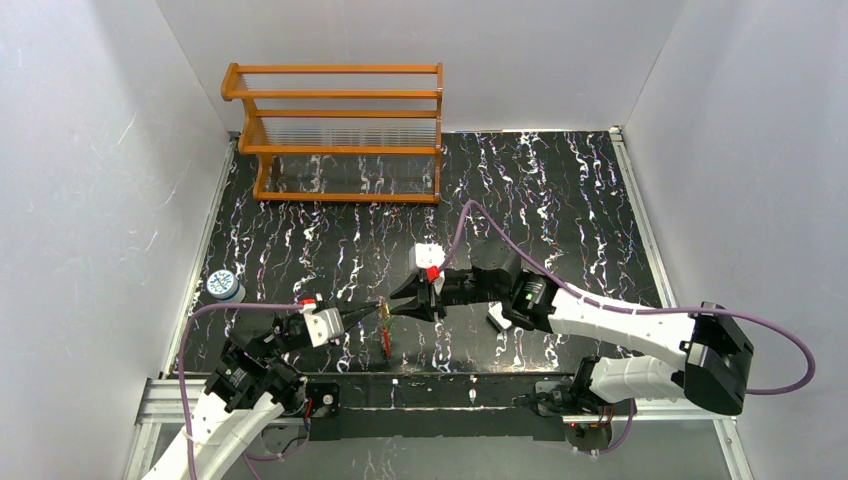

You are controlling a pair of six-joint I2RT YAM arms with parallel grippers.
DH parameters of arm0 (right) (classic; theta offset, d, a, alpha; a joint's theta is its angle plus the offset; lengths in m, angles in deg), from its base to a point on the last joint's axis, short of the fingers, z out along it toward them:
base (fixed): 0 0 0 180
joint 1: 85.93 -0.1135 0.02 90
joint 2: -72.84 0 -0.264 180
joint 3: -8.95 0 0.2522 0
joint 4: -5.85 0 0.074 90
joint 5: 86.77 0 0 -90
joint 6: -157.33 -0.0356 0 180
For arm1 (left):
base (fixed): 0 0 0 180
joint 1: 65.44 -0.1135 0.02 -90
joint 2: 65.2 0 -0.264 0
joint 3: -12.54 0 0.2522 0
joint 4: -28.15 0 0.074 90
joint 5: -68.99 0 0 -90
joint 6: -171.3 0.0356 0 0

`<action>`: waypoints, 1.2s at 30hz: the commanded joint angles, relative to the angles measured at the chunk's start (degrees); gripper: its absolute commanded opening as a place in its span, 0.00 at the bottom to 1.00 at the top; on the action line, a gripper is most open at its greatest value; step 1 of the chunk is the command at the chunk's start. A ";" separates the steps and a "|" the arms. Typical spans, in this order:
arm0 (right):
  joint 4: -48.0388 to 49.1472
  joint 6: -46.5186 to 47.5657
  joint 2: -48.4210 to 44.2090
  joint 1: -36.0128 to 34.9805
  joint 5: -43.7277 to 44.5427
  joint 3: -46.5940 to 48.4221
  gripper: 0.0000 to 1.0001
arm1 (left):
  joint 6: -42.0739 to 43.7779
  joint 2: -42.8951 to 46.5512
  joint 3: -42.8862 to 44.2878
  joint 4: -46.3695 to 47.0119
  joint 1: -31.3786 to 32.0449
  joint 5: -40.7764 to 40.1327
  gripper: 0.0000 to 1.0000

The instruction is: Put the keys on the keyring

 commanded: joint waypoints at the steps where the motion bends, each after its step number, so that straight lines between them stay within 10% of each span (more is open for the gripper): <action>1: 3.45 -1.81 0.84 -0.24 -1.68 2.51 0.37 | -0.49 -0.33 0.23 3.16 0.19 0.69 0.00; 22: 2.38 -1.91 4.46 -0.24 -0.28 3.39 0.01 | -0.21 -1.27 0.34 3.02 0.19 1.51 0.00; 36: 2.06 -1.29 8.45 -0.14 -0.58 3.59 0.01 | -0.12 -0.48 0.34 3.15 0.19 1.80 0.00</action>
